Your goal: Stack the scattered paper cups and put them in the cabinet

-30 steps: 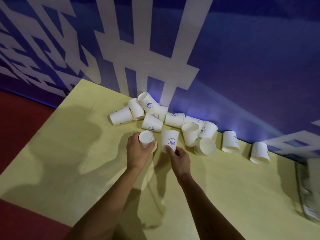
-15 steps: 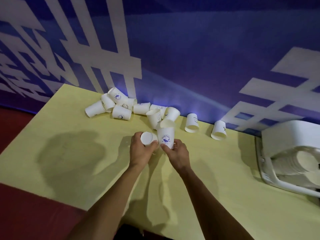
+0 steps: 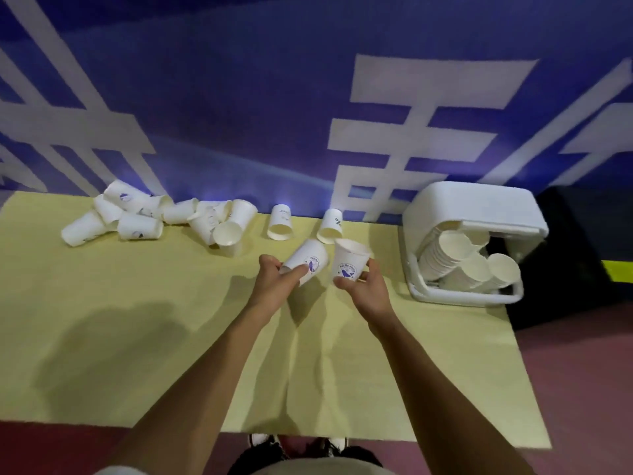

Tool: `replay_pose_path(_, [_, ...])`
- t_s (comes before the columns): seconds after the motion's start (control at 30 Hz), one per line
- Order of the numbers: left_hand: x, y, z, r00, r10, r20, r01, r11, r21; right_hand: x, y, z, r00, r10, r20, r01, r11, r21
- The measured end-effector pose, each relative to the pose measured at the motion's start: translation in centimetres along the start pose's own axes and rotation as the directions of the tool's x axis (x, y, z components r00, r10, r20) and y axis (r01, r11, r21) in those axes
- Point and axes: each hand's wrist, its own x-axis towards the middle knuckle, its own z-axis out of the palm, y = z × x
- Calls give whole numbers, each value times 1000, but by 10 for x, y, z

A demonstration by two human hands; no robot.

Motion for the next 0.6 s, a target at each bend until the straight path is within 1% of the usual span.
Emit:
replay_pose_path(0.07, [-3, 12, 34, 989, 26, 143, -24, 1000, -17, -3, 1, -32, 997, -42, -70, 43, 999, 1])
replay_pose_path(0.17, [-9, 28, 84, 948, 65, 311, -48, 997, -61, -6, 1, -80, 986, -106, -131, 110, 994, 23])
replay_pose_path(0.3, [-14, 49, 135, 902, 114, 416, -116, 993, -22, -5, 4, -133, 976, -163, -146, 176, 981, 83])
replay_pose_path(0.4, [-22, 69, 177, 886, 192, 422, -184, 981, -59, 5, 7, -175, 968, -198, -154, 219, 967, 131])
replay_pose_path(0.47, [-25, 76, 204, 902, 237, 360, -225, 971, -77, 12, 8, -201, 962, -215, -170, 237, 964, 119])
replay_pose_path(0.5, [-27, 77, 217, 912, 251, 325, -242, 968, -69, 15, 11, -213, 950, -229, -213, 255, 961, 104])
replay_pose_path(0.57, [-32, 76, 240, 922, 276, 271, -279, 960, -29, 27, 20, -234, 900, -259, -352, 281, 960, 10])
replay_pose_path(0.6, [-34, 75, 247, 921, 286, 263, -295, 955, -6, 33, 24, -242, 878, -257, -404, 269, 963, -27])
